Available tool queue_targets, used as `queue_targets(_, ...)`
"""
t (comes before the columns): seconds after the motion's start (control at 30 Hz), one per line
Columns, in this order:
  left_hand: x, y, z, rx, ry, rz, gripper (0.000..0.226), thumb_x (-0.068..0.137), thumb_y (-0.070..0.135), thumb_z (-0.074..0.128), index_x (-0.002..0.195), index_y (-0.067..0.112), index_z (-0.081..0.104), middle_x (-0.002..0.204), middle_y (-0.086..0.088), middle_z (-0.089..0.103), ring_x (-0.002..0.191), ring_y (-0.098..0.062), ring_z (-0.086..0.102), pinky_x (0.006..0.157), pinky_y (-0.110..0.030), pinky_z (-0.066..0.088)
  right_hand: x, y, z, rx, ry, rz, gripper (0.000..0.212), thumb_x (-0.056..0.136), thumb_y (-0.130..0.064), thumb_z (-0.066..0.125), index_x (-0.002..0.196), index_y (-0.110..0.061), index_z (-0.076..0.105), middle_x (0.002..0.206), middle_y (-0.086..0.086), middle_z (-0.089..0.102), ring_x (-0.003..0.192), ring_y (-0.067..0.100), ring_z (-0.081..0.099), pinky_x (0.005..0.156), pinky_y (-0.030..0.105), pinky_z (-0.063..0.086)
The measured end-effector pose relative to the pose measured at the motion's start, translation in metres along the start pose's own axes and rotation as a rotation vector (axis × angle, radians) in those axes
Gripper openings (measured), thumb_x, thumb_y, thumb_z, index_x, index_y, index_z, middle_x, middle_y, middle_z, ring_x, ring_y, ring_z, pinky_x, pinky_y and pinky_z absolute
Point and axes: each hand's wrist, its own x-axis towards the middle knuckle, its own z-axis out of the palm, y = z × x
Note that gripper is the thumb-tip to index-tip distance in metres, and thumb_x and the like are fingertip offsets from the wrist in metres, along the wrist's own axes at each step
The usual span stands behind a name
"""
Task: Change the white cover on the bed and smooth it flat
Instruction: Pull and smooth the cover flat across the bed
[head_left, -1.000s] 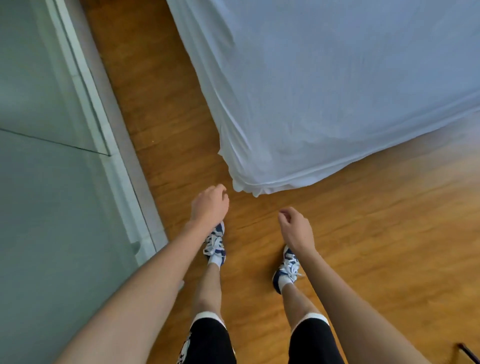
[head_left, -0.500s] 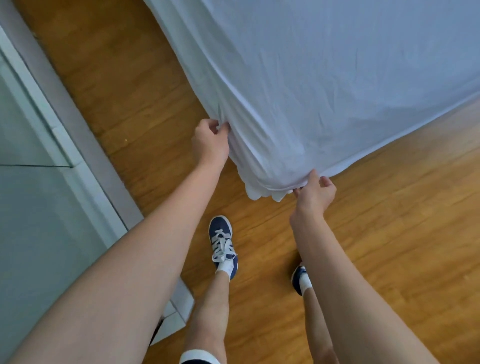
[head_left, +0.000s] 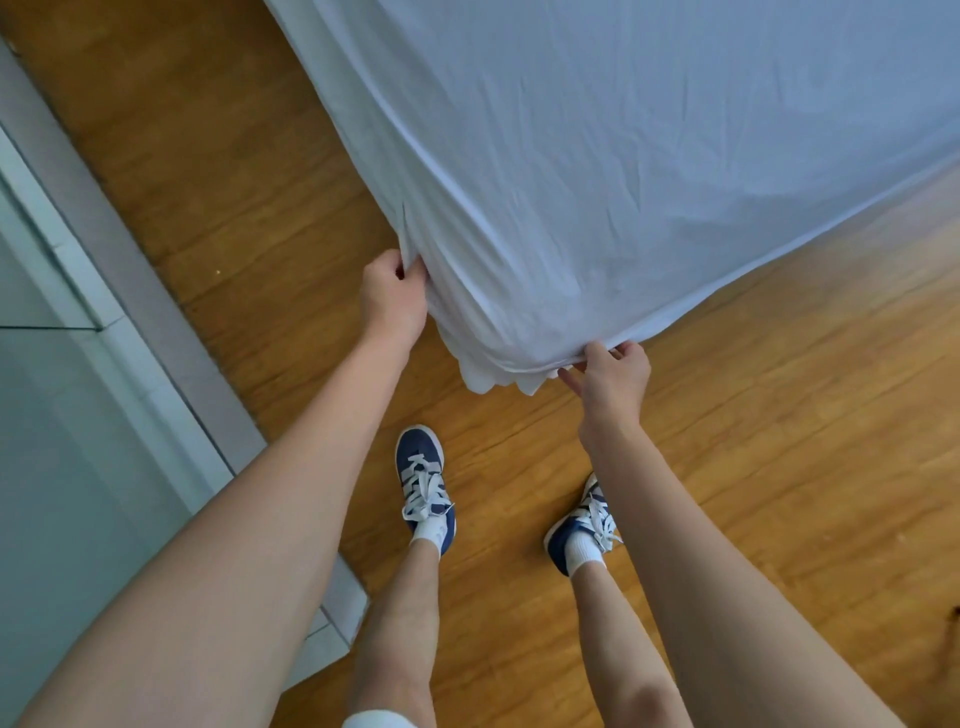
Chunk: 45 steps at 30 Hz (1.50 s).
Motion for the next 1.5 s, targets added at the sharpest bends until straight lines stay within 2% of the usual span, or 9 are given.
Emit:
queue_targets(0.17, -0.019, -0.005, 0.01, -0.123, 0.205, 0.122, 0.042, 0.101, 0.014, 0.041, 0.06, 0.018, 0.034, 0.058, 0.007, 0.035, 0.05, -0.002, 0.029, 0.051, -0.017, 0.026, 0.003, -0.006, -0.01, 0.015, -0.127, 0.028, 0.026, 0.091, 0.001, 0.051, 0.115, -0.005, 0.06, 0.111, 0.007, 0.066, 0.097, 0.022, 0.066, 0.069, 0.027, 0.06)
queue_targets(0.4, -0.027, -0.009, 0.015, -0.318, 0.291, 0.051, 0.038, 0.101, 0.015, 0.039, 0.063, 0.018, 0.035, 0.061, 0.007, 0.033, 0.055, -0.005, 0.029, 0.054, -0.018, 0.028, -0.004, 0.001, -0.017, -0.261, -0.159, -0.126, 0.017, 0.088, 0.001, 0.043, 0.094, -0.004, 0.058, 0.053, -0.001, 0.053, 0.042, 0.007, 0.048, 0.071, 0.048, 0.056)
queue_targets(0.53, -0.035, -0.008, 0.012, -0.421, 0.293, -0.018, 0.036, 0.102, 0.016, 0.039, 0.066, 0.016, 0.039, 0.063, 0.006, 0.036, 0.054, -0.004, 0.032, 0.053, -0.016, 0.031, -0.019, 0.0, -0.033, -0.318, -0.124, -0.257, 0.019, 0.086, -0.001, 0.043, 0.088, -0.016, 0.055, 0.05, -0.004, 0.053, 0.047, 0.011, 0.052, 0.053, 0.035, 0.05)
queue_targets(0.63, -0.039, -0.008, 0.011, -0.494, 0.231, -0.078, 0.033, 0.103, 0.019, 0.04, 0.072, 0.015, 0.053, 0.071, 0.004, 0.051, 0.064, -0.005, 0.046, 0.06, -0.016, 0.042, -0.029, 0.0, -0.047, -0.274, -0.129, -0.318, 0.023, 0.086, 0.001, 0.041, 0.091, -0.017, 0.056, 0.047, -0.006, 0.051, 0.044, 0.01, 0.049, 0.053, 0.034, 0.051)
queue_targets(0.77, -0.036, -0.009, 0.01, -0.393, 0.171, -0.129, 0.027, 0.103, 0.02, 0.04, 0.084, 0.016, 0.058, 0.083, 0.002, 0.059, 0.074, -0.008, 0.054, 0.067, -0.02, 0.046, -0.025, -0.001, -0.038, -0.25, -0.112, -0.257, 0.022, 0.09, -0.001, 0.041, 0.091, -0.017, 0.056, 0.053, -0.004, 0.057, 0.051, 0.013, 0.054, 0.053, 0.026, 0.048)
queue_targets(0.97, -0.02, 0.002, -0.002, -0.362, -0.065, -0.336, 0.024, 0.097, 0.006, 0.045, 0.091, 0.021, 0.062, 0.099, -0.004, 0.067, 0.097, -0.021, 0.064, 0.09, -0.037, 0.054, -0.015, -0.015, -0.02, -0.013, -0.08, -0.068, 0.014, 0.09, -0.001, 0.042, 0.082, -0.008, 0.051, 0.072, 0.007, 0.058, 0.066, 0.017, 0.058, 0.073, 0.034, 0.056)
queue_targets(1.2, -0.028, 0.002, -0.005, -0.591, -0.079, -0.467, 0.014, 0.089, 0.005, 0.051, 0.091, 0.01, 0.064, 0.082, -0.004, 0.065, 0.076, -0.019, 0.062, 0.059, -0.027, 0.053, -0.019, -0.012, -0.014, 0.292, -0.116, 0.043, 0.015, 0.084, 0.004, 0.049, 0.088, -0.01, 0.045, 0.091, 0.011, 0.052, 0.082, 0.024, 0.058, 0.066, 0.028, 0.056)
queue_targets(1.3, -0.04, 0.002, -0.006, -0.756, -0.116, -0.512, 0.012, 0.089, 0.007, 0.051, 0.088, 0.012, 0.062, 0.085, -0.004, 0.065, 0.081, -0.019, 0.064, 0.073, -0.033, 0.059, -0.021, -0.013, -0.011, 0.381, -0.119, 0.064, 0.029, 0.082, 0.008, 0.05, 0.107, -0.006, 0.05, 0.094, 0.01, 0.054, 0.079, 0.022, 0.061, 0.066, 0.027, 0.056)
queue_targets(1.5, -0.057, -0.001, -0.005, -0.665, -0.208, -0.477, 0.011, 0.09, 0.012, 0.055, 0.097, 0.011, 0.063, 0.097, -0.009, 0.065, 0.094, -0.023, 0.063, 0.087, -0.042, 0.057, -0.033, -0.004, -0.007, 0.437, -0.187, 0.146, 0.019, 0.084, 0.002, 0.054, 0.101, -0.004, 0.053, 0.093, 0.012, 0.057, 0.078, 0.021, 0.062, 0.068, 0.027, 0.055)
